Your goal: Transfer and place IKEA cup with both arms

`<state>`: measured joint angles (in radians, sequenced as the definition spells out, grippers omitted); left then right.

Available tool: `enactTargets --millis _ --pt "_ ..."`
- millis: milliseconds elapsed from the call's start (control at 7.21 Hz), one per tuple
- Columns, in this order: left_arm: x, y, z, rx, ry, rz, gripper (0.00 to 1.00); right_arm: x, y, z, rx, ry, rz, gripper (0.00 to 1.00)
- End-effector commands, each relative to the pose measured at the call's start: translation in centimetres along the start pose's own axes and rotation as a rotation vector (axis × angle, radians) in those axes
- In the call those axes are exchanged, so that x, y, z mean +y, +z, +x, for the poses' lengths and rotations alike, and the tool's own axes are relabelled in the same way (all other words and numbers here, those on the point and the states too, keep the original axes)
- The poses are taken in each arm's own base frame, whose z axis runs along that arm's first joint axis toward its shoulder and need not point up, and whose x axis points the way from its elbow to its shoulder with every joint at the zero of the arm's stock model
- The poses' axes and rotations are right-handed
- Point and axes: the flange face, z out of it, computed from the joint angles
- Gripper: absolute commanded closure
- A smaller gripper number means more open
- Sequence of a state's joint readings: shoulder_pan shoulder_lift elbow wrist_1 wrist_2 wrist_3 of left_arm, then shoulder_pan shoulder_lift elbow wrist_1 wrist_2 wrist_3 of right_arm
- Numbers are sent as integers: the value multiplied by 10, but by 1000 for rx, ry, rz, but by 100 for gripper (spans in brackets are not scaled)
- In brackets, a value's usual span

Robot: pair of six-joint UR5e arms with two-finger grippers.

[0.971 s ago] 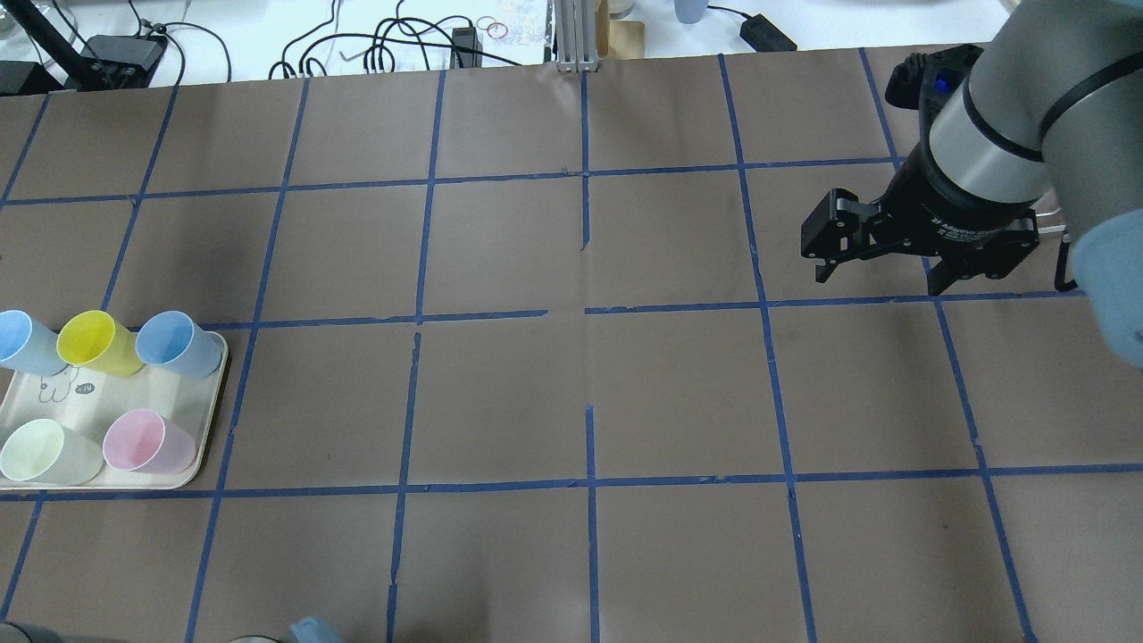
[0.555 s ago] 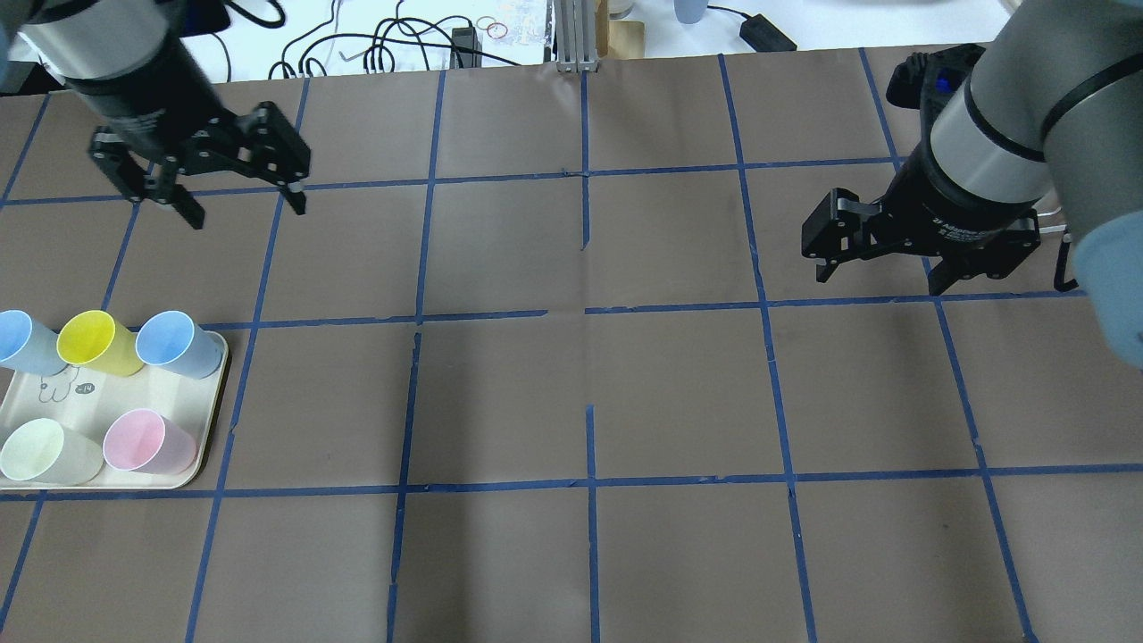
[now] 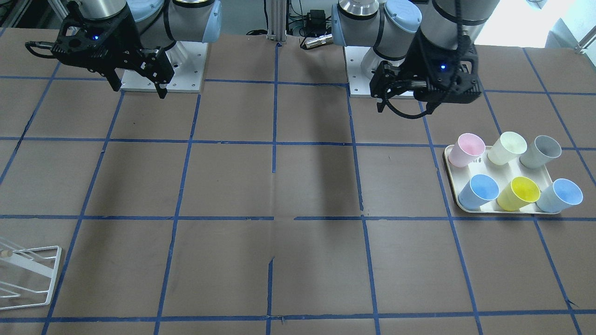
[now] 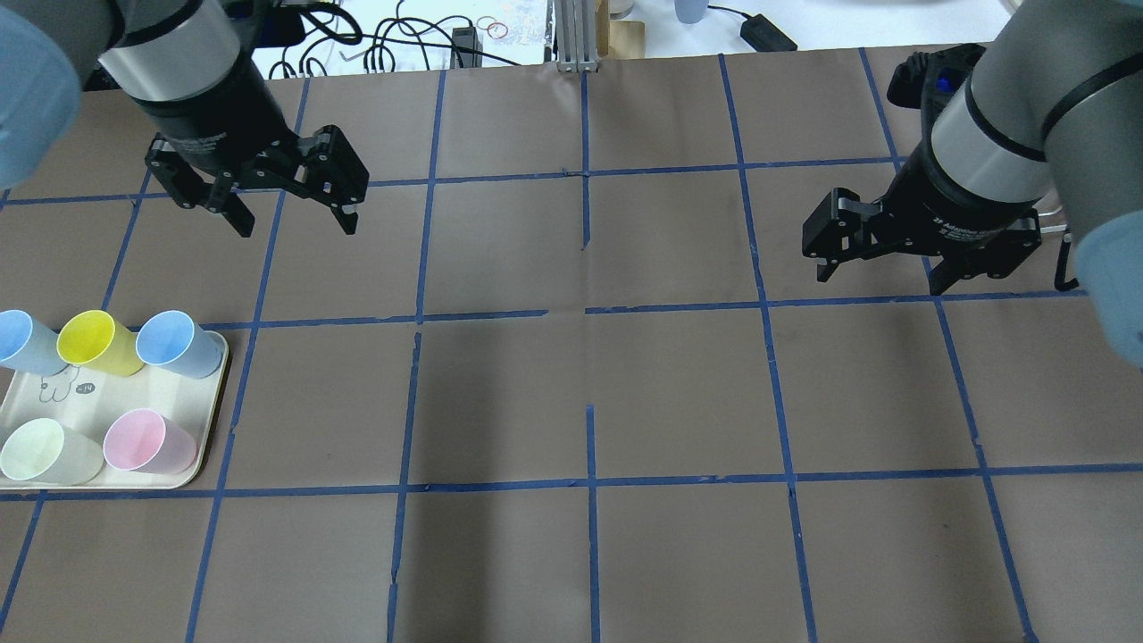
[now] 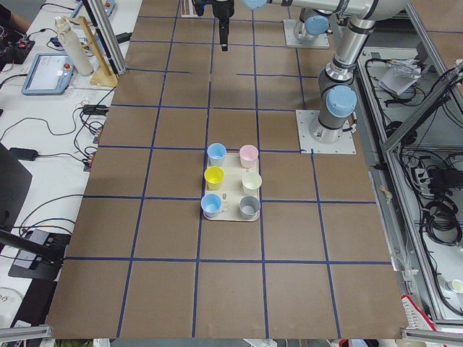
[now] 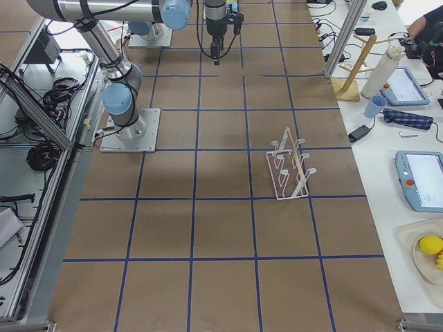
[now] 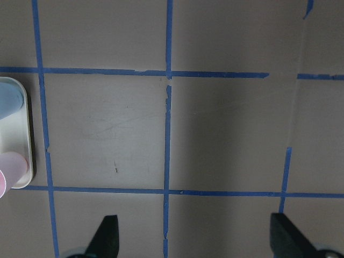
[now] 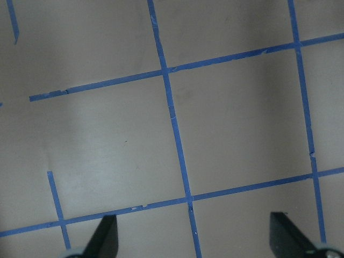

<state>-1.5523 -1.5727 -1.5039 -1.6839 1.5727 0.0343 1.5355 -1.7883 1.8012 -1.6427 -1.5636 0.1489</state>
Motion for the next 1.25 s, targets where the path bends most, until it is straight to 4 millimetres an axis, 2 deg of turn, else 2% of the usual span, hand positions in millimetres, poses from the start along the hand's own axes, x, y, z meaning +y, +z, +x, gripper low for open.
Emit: enactTargets --millis 0,139,416,1110 --pt "-3 -4 -25 5 -28 13 0 0 0 0 -4 3 0 0" --pt "-4 -5 -17 0 -14 14 0 0 0 0 -2 3 1 0" --pt "4 -5 14 -7 54 27 0 0 0 0 -2 4 1 0" --pt "11 -9 11 -11 97 45 0 0 0 0 -2 4 1 0"
